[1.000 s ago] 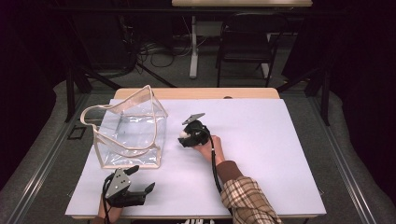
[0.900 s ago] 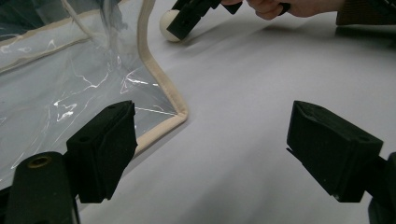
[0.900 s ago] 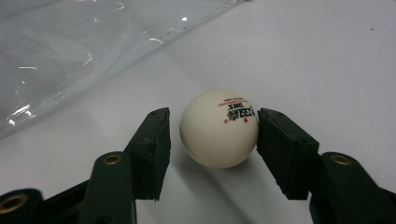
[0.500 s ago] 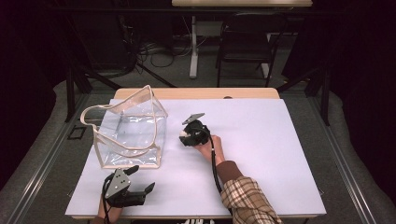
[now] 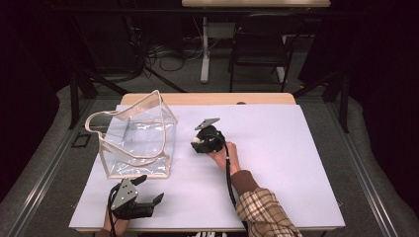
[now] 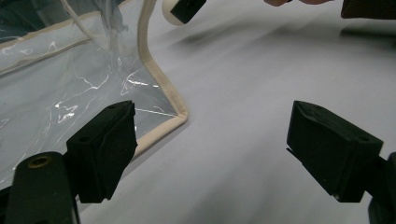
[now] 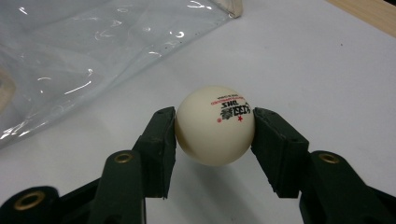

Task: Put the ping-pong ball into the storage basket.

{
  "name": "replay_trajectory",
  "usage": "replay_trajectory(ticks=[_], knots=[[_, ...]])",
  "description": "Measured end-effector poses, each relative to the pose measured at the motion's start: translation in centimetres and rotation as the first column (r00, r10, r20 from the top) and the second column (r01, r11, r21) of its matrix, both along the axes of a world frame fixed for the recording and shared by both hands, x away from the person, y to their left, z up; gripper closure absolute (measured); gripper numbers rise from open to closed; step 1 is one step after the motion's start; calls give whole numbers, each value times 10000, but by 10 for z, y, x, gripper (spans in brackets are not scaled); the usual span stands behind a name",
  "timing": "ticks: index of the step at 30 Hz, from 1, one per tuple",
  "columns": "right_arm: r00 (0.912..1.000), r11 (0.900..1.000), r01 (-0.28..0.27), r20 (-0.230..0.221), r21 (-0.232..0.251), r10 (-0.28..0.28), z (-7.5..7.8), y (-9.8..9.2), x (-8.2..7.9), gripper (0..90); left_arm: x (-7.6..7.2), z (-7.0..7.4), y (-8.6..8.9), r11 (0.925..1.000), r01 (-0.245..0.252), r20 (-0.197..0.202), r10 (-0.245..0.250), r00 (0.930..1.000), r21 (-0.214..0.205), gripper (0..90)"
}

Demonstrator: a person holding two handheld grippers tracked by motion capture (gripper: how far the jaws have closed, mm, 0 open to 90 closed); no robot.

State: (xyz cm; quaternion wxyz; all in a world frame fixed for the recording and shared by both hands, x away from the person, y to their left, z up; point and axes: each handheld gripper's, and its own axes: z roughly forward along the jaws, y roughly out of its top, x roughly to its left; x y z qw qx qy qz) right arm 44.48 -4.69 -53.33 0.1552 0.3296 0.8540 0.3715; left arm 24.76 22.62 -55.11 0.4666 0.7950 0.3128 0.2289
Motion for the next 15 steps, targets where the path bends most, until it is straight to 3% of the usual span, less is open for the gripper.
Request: replay_trajectory(ticks=[15], knots=[[9995, 9999, -105, 307, -88, 108, 15, -6, -7, 502, 0, 0, 0, 10000, 13, 30, -13, 10000, -24, 161]])
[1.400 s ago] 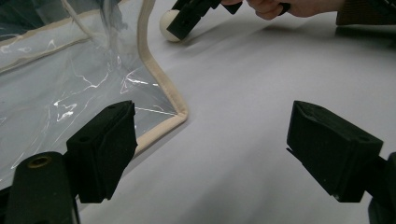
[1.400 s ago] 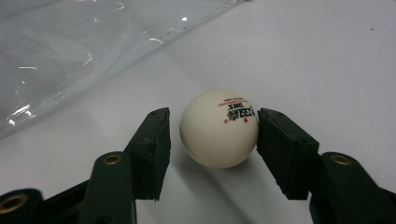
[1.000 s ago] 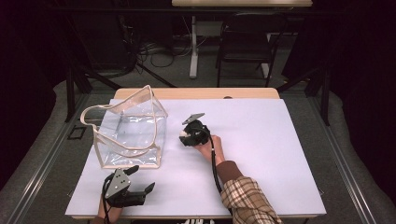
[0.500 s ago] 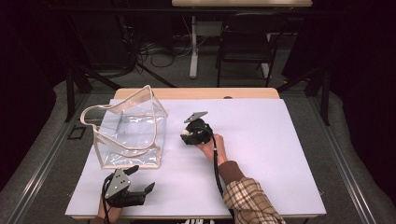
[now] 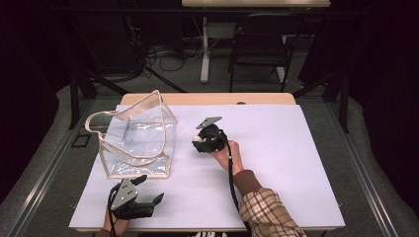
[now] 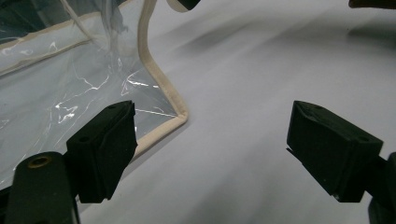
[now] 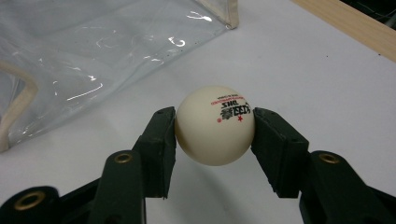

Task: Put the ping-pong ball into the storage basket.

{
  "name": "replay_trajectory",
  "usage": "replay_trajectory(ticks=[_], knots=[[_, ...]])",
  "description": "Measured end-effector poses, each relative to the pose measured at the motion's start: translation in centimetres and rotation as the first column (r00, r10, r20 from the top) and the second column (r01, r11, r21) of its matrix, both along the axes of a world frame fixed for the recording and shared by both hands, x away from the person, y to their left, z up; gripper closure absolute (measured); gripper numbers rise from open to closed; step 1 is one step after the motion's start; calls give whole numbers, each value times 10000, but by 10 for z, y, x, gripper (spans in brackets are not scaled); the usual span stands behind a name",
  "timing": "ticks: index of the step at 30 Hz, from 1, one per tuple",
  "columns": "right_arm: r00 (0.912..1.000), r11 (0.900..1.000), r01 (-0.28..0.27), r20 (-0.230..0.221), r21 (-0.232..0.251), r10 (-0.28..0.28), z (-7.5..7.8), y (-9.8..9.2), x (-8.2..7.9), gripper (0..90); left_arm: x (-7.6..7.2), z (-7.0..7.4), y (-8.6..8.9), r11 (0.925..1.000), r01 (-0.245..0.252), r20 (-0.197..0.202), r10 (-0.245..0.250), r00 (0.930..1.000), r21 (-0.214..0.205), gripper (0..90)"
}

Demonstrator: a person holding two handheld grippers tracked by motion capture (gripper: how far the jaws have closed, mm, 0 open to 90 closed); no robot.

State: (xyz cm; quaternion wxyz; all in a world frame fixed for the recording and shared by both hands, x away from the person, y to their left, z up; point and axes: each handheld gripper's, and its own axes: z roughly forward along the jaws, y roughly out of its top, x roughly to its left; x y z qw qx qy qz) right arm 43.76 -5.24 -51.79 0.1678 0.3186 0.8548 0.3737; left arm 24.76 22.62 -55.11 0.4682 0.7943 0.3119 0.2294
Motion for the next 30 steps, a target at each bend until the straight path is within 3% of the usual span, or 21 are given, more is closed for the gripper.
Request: replay_trajectory(ticks=[30], knots=[[9992, 9997, -214, 340, 105, 211, 38, -9, -6, 502, 0, 0, 0, 10000, -13, 12, 13, 10000, -13, 161]])
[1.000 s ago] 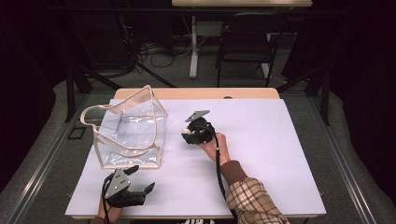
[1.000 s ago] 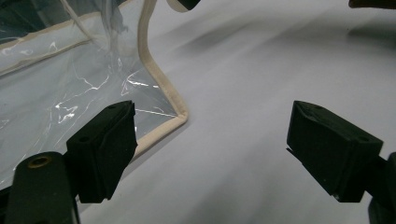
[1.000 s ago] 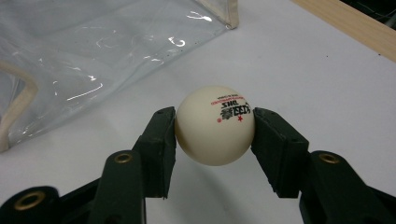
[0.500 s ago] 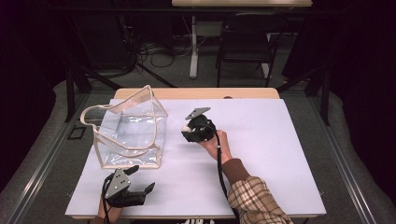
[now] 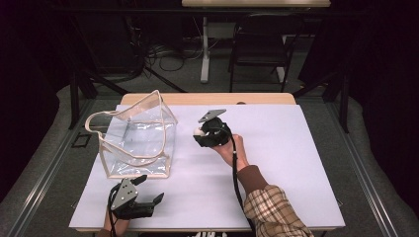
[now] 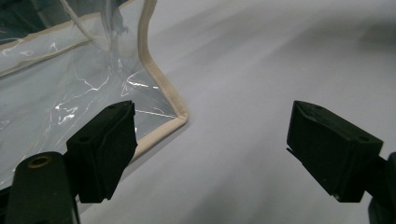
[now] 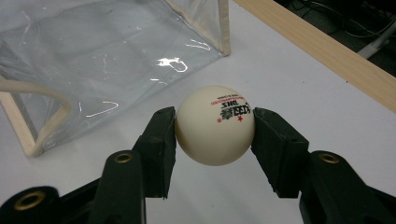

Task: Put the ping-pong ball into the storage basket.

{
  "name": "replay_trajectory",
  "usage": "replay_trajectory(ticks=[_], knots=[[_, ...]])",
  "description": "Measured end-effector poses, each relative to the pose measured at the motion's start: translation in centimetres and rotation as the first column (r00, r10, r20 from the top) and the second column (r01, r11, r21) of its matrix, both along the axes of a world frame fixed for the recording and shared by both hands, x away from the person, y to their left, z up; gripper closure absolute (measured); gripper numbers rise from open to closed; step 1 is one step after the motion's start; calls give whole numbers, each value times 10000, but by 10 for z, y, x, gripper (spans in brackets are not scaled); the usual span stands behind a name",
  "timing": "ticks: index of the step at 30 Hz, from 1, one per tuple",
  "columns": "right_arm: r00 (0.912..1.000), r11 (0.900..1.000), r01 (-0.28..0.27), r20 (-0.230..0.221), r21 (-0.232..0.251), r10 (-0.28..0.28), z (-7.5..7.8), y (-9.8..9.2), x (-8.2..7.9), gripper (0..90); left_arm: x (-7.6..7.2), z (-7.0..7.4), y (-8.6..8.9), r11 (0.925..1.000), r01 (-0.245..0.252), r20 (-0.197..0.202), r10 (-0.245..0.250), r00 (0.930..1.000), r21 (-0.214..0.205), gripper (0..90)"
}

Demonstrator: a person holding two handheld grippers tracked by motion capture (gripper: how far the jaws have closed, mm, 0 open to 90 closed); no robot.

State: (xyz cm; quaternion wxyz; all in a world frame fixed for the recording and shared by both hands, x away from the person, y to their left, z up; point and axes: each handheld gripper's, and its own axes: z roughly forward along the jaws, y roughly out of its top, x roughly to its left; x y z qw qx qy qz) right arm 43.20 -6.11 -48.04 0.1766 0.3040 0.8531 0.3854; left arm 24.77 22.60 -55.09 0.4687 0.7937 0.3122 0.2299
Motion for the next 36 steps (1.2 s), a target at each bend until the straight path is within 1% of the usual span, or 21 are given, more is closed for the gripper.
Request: replay_trajectory(ticks=[9, 14, 24, 25, 28, 32, 36], knots=[[9999, 10000, -36, 96, -40, 37, 11, -1, -3, 502, 0, 0, 0, 10000, 1, 23, -1, 10000, -10, 161], [9997, 9999, -99, 231, -89, 101, 19, -1, -6, 502, 0, 0, 0, 10000, 7, -17, -7, 10000, 7, 161], [9995, 9998, -142, 284, -137, 146, 27, 0, -8, 503, 0, 0, 0, 10000, -2, -13, 2, 10000, -1, 161], [9993, 9997, -169, 334, -164, 174, 31, 1, -9, 503, 0, 0, 0, 10000, 4, -28, -4, 10000, 0, 161], [9991, 9997, -172, 383, -175, 179, 35, 2, -10, 503, 0, 0, 0, 10000, 39, 16, -39, 10000, -11, 161], [9992, 9997, -187, 351, -125, 192, 39, 2, -11, 503, 0, 0, 0, 10000, 55, 15, -55, 10000, -16, 161], [9989, 9997, -207, 412, -147, 213, 42, 2, -11, 503, 0, 0, 0, 10000, 53, 17, -53, 10000, -18, 161]])
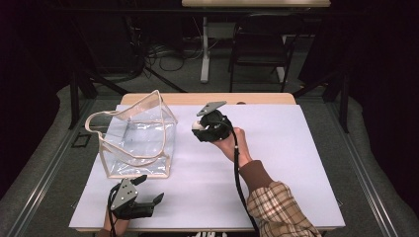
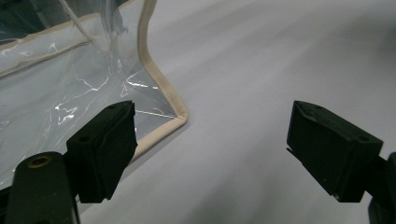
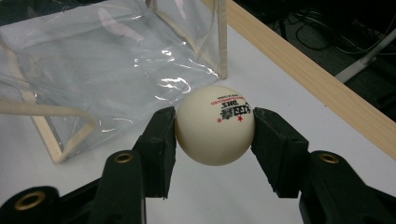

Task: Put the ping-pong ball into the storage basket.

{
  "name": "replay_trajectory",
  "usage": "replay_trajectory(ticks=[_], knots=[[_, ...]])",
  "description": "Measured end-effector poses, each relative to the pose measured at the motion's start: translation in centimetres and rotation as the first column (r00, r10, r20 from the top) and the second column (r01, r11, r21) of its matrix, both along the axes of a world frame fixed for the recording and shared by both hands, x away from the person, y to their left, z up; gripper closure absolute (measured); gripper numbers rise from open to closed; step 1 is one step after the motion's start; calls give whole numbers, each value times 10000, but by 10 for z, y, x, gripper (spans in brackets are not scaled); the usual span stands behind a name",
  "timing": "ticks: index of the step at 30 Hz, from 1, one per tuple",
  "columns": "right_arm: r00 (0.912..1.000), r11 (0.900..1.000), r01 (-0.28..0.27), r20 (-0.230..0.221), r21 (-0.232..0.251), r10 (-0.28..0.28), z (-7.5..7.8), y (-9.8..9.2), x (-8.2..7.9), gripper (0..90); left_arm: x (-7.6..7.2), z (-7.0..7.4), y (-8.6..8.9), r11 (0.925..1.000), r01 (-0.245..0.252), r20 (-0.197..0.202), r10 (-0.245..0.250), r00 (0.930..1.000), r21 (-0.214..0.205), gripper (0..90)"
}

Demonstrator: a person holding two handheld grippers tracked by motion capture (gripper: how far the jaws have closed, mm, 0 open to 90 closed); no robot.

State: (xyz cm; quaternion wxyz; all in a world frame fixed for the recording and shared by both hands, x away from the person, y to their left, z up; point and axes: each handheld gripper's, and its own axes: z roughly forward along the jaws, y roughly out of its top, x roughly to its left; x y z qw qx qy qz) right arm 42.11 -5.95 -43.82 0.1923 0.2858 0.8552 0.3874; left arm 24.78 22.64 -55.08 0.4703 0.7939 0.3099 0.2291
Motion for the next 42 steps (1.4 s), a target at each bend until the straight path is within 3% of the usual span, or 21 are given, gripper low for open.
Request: replay_trajectory(ticks=[42], knots=[[9992, 9999, -112, 378, -77, 115, 33, -1, -4, 503, -1, 1, 0, 10000, -42, 41, 42, 10000, -51, 161]])
